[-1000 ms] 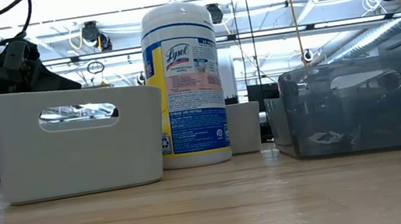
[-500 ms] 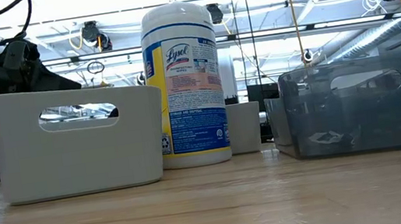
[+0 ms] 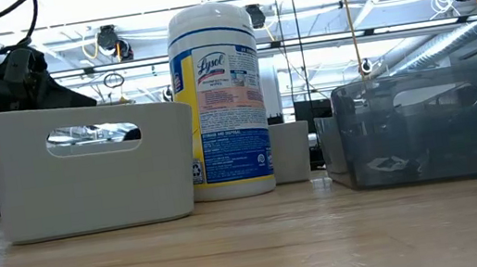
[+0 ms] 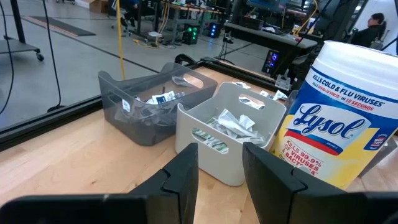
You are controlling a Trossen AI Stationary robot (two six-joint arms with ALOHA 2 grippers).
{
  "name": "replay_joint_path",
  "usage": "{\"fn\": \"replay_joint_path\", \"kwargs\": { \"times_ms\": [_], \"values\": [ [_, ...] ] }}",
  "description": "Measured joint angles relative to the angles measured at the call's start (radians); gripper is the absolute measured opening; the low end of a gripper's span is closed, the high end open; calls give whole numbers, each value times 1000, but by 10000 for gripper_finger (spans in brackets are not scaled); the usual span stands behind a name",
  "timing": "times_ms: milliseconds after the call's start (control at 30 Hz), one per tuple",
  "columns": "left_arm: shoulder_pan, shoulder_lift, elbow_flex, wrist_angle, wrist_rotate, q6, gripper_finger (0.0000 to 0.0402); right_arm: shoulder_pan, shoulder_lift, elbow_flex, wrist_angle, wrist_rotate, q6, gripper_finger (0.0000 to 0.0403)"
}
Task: Pick & Place First Aid Supplies
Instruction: Put the bandage into the top gray bin
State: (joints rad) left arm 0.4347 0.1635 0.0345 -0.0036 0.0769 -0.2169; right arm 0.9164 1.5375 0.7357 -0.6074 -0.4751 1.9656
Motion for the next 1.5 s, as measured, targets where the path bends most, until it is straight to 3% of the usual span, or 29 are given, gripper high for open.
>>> {"fn": "replay_joint_path", "kwargs": {
  "times_ms": [200,467,667,867,1233,1500],
  "values": [
    [0,0,0,0,0,0,129,-25,-9,10,-53,-7,-26,2],
    [0,0,0,0,0,0,129,-83,-57,79,-306,33,-164,1],
    [0,0,0,0,0,0,129,-136,-125,120,-355,175,-273,1],
    [0,0,0,0,0,0,129,-207,-196,149,-474,245,-378,0],
    [0,0,0,0,0,0,129,-399,-254,311,-754,296,-771,0],
    [0,0,0,0,0,0,129,-546,-253,398,-789,296,-1062,0]
  ]
}}
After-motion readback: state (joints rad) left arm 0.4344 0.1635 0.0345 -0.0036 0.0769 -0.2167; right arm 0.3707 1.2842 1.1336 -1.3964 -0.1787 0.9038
